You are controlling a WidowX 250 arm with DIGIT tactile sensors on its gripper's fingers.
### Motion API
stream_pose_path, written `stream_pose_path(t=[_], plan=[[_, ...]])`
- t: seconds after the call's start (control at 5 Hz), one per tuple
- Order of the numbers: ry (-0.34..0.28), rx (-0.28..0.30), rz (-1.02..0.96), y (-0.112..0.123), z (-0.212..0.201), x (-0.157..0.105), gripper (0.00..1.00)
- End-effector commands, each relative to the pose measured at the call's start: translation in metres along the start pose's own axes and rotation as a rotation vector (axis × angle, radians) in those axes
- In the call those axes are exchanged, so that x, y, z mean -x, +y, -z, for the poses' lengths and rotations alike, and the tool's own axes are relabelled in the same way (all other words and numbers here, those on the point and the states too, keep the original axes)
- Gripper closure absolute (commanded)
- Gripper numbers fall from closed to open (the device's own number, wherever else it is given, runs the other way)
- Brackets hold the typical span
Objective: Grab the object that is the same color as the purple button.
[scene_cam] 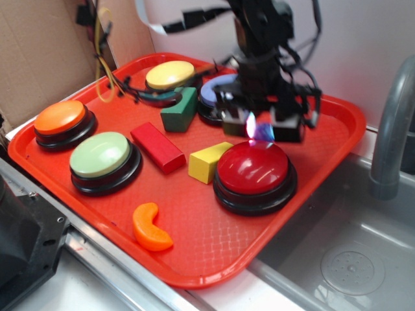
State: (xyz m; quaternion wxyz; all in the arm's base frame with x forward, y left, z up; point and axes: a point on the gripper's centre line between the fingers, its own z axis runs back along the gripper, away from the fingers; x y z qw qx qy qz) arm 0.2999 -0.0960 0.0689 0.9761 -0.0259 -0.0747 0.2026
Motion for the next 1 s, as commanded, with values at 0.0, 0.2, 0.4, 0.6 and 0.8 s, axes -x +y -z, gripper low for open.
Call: stream_pose_path(t=[0.0, 0.2, 0.4, 0.6, 0.8], plan=[[-0.035, -0.024, 0.255, 0.050, -0.098, -0.024, 1.00], [-0.084, -0.077, 0.267, 0.078, -0.122, -0.023, 1.00], [-0.073, -0.040, 0.244, 0.104, -0.138, -0.020, 1.00], [-0.095, 0.009, 0.183, 0.127, -0.143, -0.019, 1.00], [-0.080, -0.011, 0.085, 0.130, -0.137, -0.023, 1.00]])
